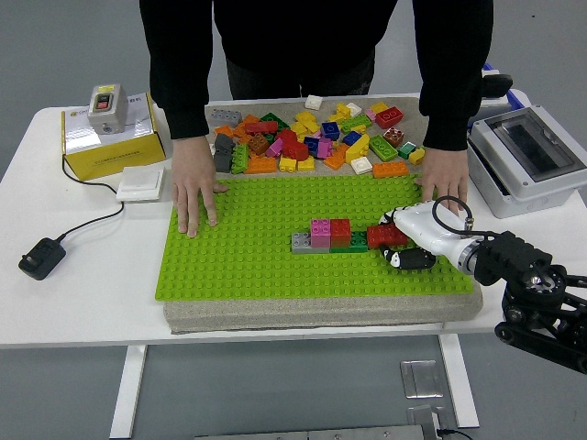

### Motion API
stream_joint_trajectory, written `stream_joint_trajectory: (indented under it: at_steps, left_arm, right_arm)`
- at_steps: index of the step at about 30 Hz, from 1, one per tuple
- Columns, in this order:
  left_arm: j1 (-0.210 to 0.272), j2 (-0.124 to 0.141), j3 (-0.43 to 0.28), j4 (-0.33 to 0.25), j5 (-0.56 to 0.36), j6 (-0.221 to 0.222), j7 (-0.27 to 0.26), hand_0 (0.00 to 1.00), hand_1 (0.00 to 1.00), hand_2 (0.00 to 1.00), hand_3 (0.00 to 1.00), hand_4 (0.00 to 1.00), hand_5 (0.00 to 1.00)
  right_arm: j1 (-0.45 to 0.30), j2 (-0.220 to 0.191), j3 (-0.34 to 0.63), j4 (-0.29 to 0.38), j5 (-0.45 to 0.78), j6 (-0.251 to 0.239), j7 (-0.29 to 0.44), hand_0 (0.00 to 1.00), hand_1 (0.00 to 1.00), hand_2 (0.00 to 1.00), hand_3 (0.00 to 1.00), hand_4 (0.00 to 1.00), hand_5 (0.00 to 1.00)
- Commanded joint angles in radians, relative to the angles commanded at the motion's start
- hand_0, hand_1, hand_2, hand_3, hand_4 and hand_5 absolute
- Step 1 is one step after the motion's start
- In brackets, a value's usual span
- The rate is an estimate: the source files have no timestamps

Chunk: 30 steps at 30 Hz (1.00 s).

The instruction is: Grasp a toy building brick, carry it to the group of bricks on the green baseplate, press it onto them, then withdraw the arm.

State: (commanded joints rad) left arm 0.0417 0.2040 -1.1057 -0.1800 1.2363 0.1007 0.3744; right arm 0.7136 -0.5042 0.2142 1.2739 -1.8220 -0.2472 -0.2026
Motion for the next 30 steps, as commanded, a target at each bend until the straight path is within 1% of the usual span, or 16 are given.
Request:
stream_joint_trajectory:
  at_steps: [15, 16, 30]
  left_arm:
    - [-0.001, 0.000, 0.000, 0.000, 0.002, 0.001, -0.001, 0.676, 0.652, 0.474, 0.629, 0.070, 0.652]
    - [-0.001, 0.000, 0.000, 0.000, 0.002, 0.002, -0.001, 0.675, 0.651, 0.473, 0.627, 0.067, 0.651]
    - [-0.002, 0.001, -0.002, 0.000, 0.007, 0.004, -0.002, 0.672, 0.648, 0.473, 0.624, 0.063, 0.650]
  right_arm:
    - [0.000, 0.000, -0.009, -0.005, 0.004, 0.002, -0.002, 0.122, 0.198, 0.758, 0.790, 0.544, 0.469]
    - [0.000, 0.000, -0.010, -0.005, 0.004, 0.002, -0.002, 0.123, 0.196, 0.758, 0.790, 0.570, 0.487]
    - [0.003, -0.007, 0.012, 0.010, 0.006, -0.003, 0.001, 0.124, 0.194, 0.756, 0.790, 0.576, 0.491]
